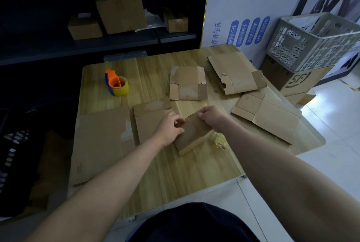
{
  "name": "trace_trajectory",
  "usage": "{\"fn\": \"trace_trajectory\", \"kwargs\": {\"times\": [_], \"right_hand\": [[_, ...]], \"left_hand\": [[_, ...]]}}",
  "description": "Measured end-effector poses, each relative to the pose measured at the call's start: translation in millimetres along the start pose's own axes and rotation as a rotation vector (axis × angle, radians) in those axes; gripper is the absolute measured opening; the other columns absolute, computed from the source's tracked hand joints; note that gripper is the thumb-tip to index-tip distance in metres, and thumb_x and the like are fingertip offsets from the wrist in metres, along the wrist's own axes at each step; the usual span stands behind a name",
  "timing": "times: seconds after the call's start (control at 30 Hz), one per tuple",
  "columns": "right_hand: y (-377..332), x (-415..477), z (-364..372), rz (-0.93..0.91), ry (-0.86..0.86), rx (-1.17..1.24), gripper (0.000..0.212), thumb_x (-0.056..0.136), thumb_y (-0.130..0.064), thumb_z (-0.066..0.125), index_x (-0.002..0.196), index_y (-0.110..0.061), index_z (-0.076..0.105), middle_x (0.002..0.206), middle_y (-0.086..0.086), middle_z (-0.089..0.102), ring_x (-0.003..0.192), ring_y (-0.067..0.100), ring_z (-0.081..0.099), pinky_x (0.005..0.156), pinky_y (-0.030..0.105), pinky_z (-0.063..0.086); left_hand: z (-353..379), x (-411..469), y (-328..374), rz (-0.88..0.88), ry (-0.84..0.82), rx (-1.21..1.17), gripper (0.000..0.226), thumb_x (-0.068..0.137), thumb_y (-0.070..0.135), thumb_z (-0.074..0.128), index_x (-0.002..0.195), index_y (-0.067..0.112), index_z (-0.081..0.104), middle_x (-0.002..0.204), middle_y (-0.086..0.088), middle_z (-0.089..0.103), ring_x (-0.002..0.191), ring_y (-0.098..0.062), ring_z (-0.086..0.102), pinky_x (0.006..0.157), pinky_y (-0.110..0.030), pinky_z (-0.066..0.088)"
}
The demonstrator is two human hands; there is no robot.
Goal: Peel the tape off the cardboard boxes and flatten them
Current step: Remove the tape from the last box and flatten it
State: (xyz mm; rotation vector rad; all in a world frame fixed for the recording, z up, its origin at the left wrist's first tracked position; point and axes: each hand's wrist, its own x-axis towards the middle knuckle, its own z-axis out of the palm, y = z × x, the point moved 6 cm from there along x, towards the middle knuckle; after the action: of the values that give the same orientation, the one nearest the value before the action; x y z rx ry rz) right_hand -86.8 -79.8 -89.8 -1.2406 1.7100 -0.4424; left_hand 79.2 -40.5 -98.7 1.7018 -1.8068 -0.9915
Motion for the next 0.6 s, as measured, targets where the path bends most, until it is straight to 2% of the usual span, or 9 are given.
{"fn": "trace_trajectory", "kwargs": {"times": [0.1,0.17,0.33,0.47,0.53,0.6], "right_hand": [[6.5,1.0,6.8,0.006,-0.052,0.019,0.026,0.094,-0.016,0.055,0.120,-0.018,0.059,0.113,0.007,0.056,0.106,0.025,0.055,0.093,0.038,0.049],[7.1,2.3,6.3,0.006,-0.062,0.031,0.037,0.093,-0.014,0.057,0.130,-0.018,0.054,0.117,0.007,0.055,0.109,0.025,0.054,0.094,0.037,0.048],[10.8,5.2,0.8,0.029,-0.036,0.071,0.039,0.094,-0.009,0.055,0.132,-0.016,0.052,0.122,0.010,0.054,0.109,0.027,0.054,0.093,0.039,0.050],[14.5,7.0,-1.2,0.046,-0.022,0.106,0.038,0.094,-0.010,0.055,0.132,-0.016,0.053,0.123,0.009,0.051,0.110,0.025,0.052,0.090,0.033,0.049],[14.5,8.0,-0.5,0.048,-0.021,0.110,0.038,0.094,-0.011,0.055,0.132,-0.016,0.052,0.124,0.009,0.051,0.110,0.024,0.052,0.091,0.034,0.049],[13.9,8.0,0.0,0.048,-0.023,0.109,0.037,0.095,-0.011,0.054,0.132,-0.016,0.053,0.125,0.010,0.052,0.109,0.024,0.052,0.089,0.033,0.049]], "left_hand": [[0.4,1.5,-8.1,0.011,0.052,0.079,0.030,0.086,0.015,0.065,0.116,0.018,0.065,0.119,0.001,0.054,0.112,-0.018,0.046,0.101,-0.035,0.038],[0.6,4.9,-7.5,0.012,0.064,0.093,0.029,0.086,0.017,0.064,0.115,0.018,0.066,0.116,0.002,0.055,0.113,-0.020,0.042,0.102,-0.036,0.035],[14.4,11.5,1.6,-0.004,0.061,0.120,0.022,0.089,0.013,0.062,0.109,0.019,0.067,0.111,0.006,0.052,0.112,-0.018,0.041,0.101,-0.038,0.034],[19.2,17.3,-0.3,-0.018,0.043,0.074,0.018,0.089,0.008,0.060,0.104,0.015,0.066,0.112,0.005,0.050,0.112,-0.018,0.045,0.102,-0.040,0.038],[21.5,19.0,-1.5,-0.016,0.029,0.038,0.013,0.089,0.004,0.060,0.094,0.014,0.066,0.108,0.006,0.047,0.111,-0.018,0.046,0.101,-0.039,0.041],[23.7,18.3,-2.6,-0.004,0.033,0.021,0.017,0.089,0.001,0.058,0.080,0.014,0.063,0.104,0.005,0.044,0.110,-0.019,0.046,0.099,-0.038,0.042]]}}
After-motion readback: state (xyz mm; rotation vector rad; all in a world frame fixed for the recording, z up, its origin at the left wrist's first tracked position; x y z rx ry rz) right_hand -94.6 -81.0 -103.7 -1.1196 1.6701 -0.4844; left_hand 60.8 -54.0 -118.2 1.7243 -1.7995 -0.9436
